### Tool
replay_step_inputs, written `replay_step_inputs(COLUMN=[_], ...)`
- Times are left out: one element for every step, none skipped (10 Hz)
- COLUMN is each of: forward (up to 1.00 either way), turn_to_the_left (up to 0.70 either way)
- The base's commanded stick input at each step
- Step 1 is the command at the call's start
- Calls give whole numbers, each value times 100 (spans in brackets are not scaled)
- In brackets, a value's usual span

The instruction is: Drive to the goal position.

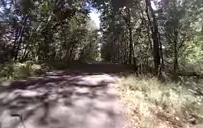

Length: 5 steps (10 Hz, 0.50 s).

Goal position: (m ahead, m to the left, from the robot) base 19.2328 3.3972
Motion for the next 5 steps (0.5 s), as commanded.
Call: replay_step_inputs(forward=[45, 45, 45, 45, 45], turn_to_the_left=[0, 0, 0, 0, 0])
